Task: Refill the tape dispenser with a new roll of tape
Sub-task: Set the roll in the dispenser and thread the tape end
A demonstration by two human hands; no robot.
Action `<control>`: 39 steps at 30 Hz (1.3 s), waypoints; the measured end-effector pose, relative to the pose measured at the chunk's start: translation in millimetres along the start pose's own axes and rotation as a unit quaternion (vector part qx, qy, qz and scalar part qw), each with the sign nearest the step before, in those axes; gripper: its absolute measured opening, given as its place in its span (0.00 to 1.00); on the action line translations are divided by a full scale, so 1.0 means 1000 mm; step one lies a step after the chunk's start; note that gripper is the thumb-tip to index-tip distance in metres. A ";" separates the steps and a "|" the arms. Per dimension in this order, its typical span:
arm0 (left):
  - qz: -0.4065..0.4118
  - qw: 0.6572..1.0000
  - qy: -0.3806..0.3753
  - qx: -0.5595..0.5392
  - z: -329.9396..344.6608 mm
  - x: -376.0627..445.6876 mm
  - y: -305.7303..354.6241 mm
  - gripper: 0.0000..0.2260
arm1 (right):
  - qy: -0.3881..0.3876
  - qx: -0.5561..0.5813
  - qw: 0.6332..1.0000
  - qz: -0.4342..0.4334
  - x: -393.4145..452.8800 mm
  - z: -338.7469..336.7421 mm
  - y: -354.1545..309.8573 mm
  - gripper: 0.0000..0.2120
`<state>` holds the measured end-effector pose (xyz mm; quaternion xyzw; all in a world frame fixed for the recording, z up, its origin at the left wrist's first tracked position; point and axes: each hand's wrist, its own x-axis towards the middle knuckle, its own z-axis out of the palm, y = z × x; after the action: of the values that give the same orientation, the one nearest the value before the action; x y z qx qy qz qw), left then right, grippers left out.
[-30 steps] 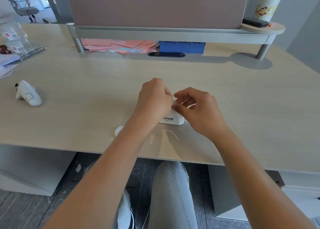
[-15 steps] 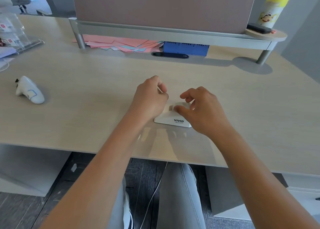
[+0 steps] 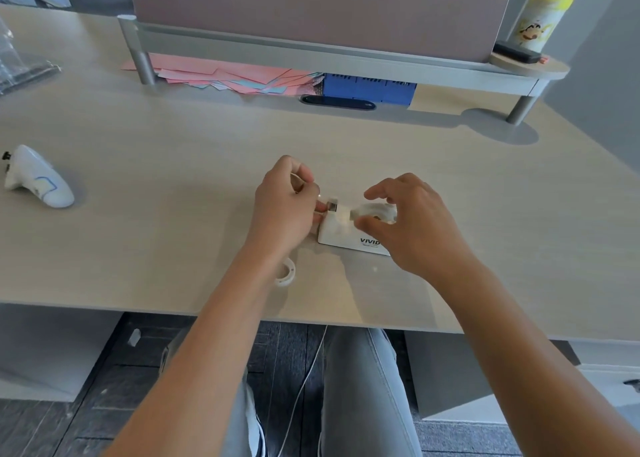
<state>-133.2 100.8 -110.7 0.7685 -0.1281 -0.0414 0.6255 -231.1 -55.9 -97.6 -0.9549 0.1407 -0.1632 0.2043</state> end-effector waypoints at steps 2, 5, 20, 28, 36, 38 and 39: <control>-0.013 0.999 -0.002 -0.033 -0.002 0.000 -0.001 0.09 | 0.002 -0.002 1.000 -0.003 -0.001 0.000 -0.002 0.18; -0.028 0.997 0.002 -0.078 -0.005 0.000 -0.003 0.08 | 0.005 -0.009 1.000 -0.006 -0.001 0.002 -0.004 0.17; -0.144 0.959 0.069 -0.236 -0.010 0.007 -0.018 0.09 | 0.039 0.031 0.998 0.035 -0.004 0.011 -0.017 0.20; -0.113 0.989 0.032 -0.092 -0.025 0.011 -0.021 0.10 | 0.036 0.065 0.991 0.114 0.016 0.033 -0.029 0.23; -0.024 0.994 0.062 0.087 -0.030 0.001 -0.023 0.08 | 0.037 0.139 0.982 0.119 0.015 0.037 -0.025 0.21; 0.048 0.987 0.072 0.133 -0.026 -0.014 -0.023 0.09 | 0.069 0.176 0.976 0.104 0.011 0.037 -0.023 0.16; 0.084 0.983 0.068 0.150 -0.022 -0.022 -0.024 0.11 | 0.088 0.202 0.971 0.096 0.009 0.037 -0.022 0.14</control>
<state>-145.8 131.9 -131.4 0.8409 -0.1544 0.0830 0.5120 -205.2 -27.0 -118.0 -0.8578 0.2134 -0.2510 0.3945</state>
